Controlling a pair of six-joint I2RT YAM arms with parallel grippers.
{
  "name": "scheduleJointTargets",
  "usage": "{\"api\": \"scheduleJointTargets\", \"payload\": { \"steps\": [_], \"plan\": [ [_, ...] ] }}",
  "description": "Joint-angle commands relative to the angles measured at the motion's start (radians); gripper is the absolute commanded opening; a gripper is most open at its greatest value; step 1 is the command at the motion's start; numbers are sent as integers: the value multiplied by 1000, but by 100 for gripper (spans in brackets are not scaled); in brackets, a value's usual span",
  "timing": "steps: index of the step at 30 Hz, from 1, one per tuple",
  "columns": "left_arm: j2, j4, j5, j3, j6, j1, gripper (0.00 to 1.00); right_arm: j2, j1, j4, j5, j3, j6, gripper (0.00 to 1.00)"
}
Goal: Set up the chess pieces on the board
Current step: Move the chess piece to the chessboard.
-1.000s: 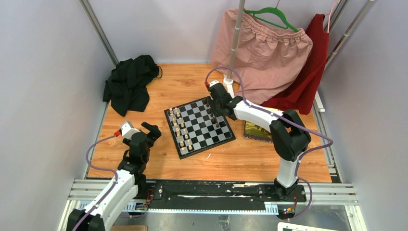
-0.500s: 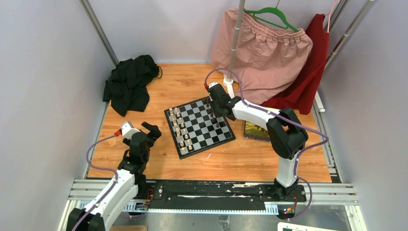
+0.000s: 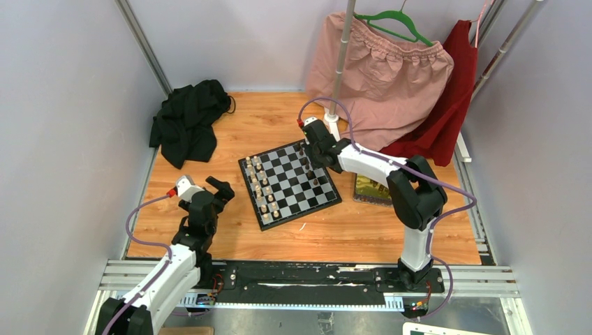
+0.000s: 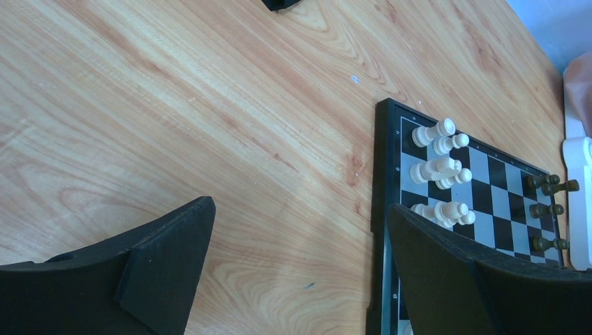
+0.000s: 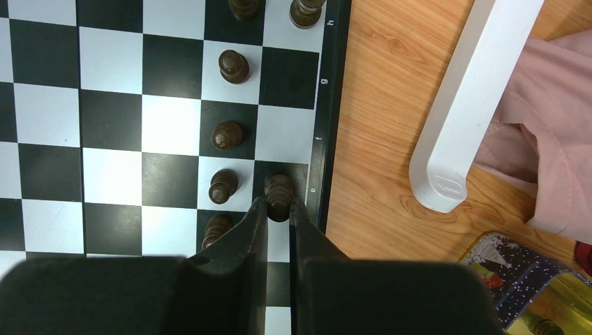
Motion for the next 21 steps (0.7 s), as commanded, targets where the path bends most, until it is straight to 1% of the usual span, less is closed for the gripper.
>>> {"api": "scheduleJointTargets", "payload": {
  "steps": [1,21],
  "plan": [
    [2,30,-10,-10,5,5,100,-9,-10,2,0,14,-1,0],
    [-5,26,-2,-11,10,4,100,-115,-11,18,-1,-123,41,0]
  ]
}}
